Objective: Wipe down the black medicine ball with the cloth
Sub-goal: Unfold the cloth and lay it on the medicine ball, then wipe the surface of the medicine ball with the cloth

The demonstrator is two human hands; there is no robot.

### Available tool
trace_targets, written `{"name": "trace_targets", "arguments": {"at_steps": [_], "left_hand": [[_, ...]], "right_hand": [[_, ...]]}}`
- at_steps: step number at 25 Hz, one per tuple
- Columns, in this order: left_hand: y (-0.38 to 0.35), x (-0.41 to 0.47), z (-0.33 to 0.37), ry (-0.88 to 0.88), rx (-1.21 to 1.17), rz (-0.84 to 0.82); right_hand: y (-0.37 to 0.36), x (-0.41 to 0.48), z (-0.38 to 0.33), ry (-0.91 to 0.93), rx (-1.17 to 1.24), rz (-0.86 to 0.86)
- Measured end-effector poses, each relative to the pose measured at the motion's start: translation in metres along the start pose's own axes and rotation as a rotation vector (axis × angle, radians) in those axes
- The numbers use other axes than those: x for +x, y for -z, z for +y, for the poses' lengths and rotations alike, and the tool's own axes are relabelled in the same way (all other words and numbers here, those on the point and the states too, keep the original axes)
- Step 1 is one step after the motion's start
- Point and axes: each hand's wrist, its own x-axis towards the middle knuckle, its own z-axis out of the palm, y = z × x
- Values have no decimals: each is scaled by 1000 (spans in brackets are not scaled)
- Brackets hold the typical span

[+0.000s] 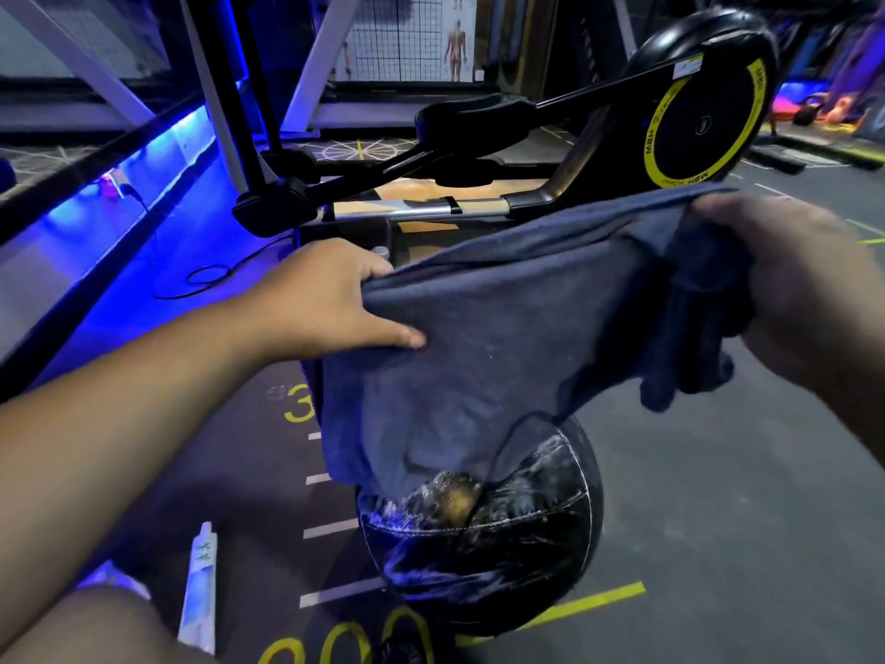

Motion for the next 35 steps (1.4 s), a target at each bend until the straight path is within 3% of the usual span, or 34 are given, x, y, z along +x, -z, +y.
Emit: {"name": "trace_targets", "arguments": {"at_steps": [3,5,7,10,12,14,17,21,26,29,35], "left_hand": [[8,-4,0,16,-336,-114],[10,-2,-9,62,-641,-152],[-2,5,-20,75,-669,-113],[-49,13,-39,68,-260,-39],[-76,12,-50,68,-129,-100],[-92,9,-56,10,-35,-141],[-107,-5,-45,-146,59,-310],[-129,-21,-34,-51,114,-495],[-145,-22,-42,14,54,-607],[-147,-16,-45,-21,-37,-505],[-155,-12,-24,-137,-83,-173]], "right_hand": [[15,7,-12,-86,143,-119],[22,11,-7,-205,93,-169],[26,13,12,-331,-73,-163],[35,27,69,-285,-799,-124],[34,29,106,-241,-1306,-298],[28,22,125,-139,-1537,-403],[3,6,130,20,-1355,-403],[-36,-26,151,206,-1258,-540],[-52,-52,174,7,-1241,-625],[-57,-55,186,-11,-1259,-665],[-59,-35,203,4,-1126,-508]]}}
